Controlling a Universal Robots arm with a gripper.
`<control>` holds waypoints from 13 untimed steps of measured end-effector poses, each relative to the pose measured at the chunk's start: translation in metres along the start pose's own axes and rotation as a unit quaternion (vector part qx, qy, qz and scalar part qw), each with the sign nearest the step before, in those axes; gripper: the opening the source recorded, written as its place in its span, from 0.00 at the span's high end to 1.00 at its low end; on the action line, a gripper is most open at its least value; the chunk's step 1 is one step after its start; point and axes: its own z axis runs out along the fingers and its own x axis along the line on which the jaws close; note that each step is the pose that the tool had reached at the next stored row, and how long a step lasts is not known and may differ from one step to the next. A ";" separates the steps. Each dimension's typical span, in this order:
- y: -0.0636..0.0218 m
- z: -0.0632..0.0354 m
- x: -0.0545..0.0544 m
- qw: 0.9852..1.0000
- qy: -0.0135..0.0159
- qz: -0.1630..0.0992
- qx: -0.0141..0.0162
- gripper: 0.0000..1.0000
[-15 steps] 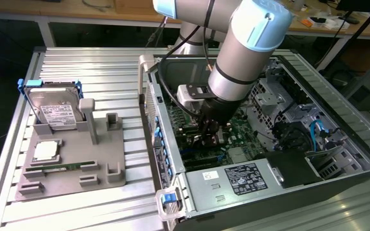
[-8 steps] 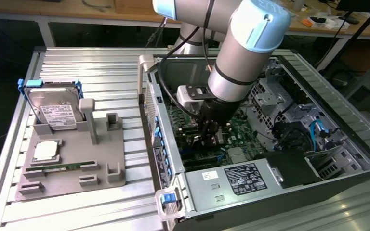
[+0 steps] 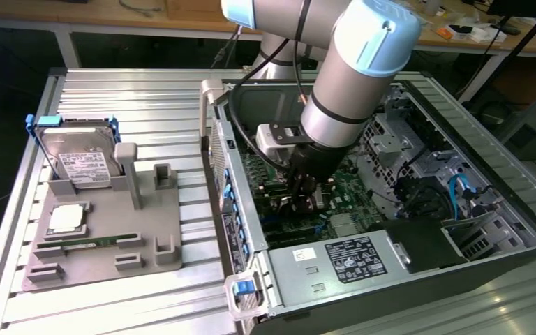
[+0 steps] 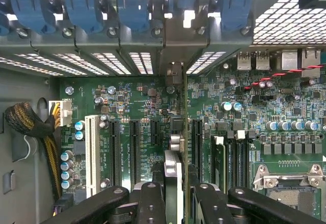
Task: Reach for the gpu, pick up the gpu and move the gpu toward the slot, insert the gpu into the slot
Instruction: 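Insert the gpu into the slot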
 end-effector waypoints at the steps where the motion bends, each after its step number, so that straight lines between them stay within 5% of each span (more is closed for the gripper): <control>1: 0.0000 0.0000 0.000 1.000 0.000 0.000 0.000 0.73; 13: 0.0001 -0.0023 0.000 1.000 0.000 0.000 0.000 0.65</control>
